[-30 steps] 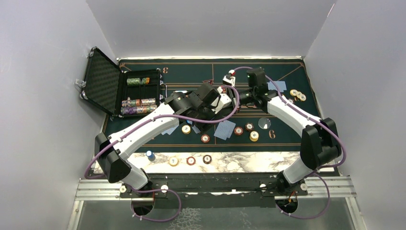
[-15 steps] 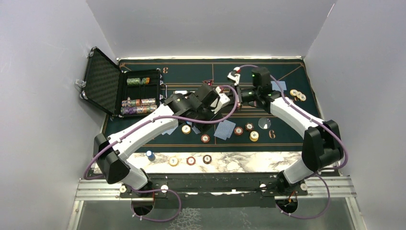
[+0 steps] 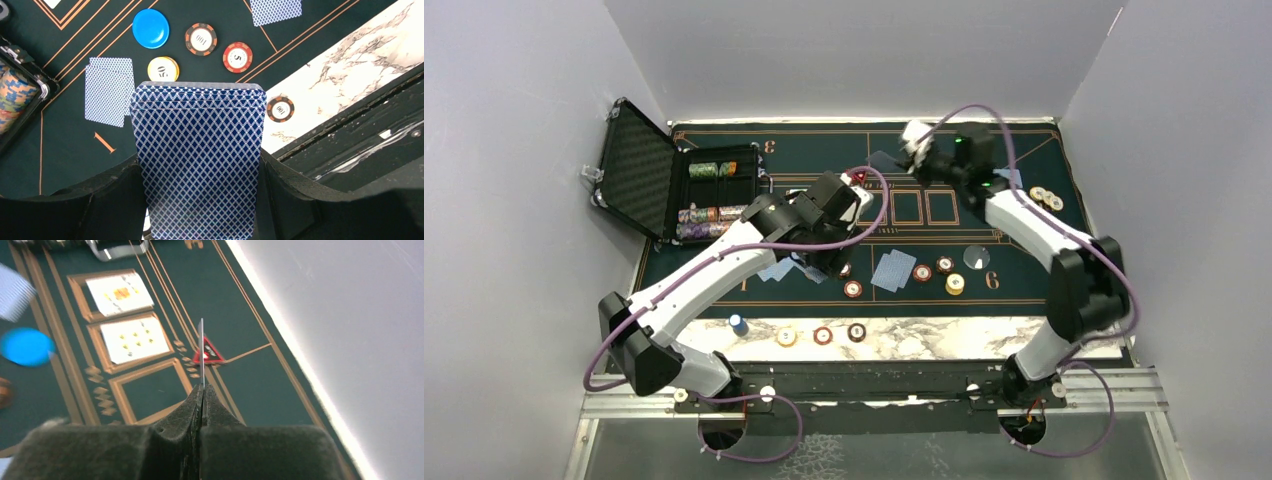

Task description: Distribute texas hold em gaming equipment

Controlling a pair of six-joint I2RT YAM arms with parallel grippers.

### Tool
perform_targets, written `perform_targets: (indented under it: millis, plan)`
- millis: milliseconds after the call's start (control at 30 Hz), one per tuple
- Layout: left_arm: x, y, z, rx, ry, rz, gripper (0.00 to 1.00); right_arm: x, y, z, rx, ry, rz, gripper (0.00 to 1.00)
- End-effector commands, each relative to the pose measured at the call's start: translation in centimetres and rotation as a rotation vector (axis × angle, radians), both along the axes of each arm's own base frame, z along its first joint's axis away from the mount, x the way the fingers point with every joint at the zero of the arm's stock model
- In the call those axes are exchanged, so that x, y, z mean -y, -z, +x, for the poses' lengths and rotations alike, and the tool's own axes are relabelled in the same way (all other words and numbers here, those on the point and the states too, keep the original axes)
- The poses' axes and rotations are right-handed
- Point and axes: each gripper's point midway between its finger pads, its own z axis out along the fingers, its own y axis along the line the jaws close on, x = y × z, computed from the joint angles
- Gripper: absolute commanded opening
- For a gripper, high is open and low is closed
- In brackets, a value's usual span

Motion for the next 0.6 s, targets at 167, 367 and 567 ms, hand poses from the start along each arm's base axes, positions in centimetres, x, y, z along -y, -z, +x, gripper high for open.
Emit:
perform_targets:
  millis: [167, 367, 567]
  plan:
    - [-2.1, -3.2, -0.5, 0.041, -0.092, -0.08, 0.0, -2.4, 8.3, 4.6, 0.494, -0.253, -0.629, 0.01]
    - [-2.5, -3.4, 0.1, 0.044, -0.096, -0.078, 0.0, -4.7, 13.4, 0.4, 0.45, -0.396, -0.627, 0.01]
    - [-2.1, -3.5, 0.3, 0.048, -0.07, -0.083, 0.0, -6.0, 16.2, -0.2, 0.398, -0.418, -0.604, 0.01]
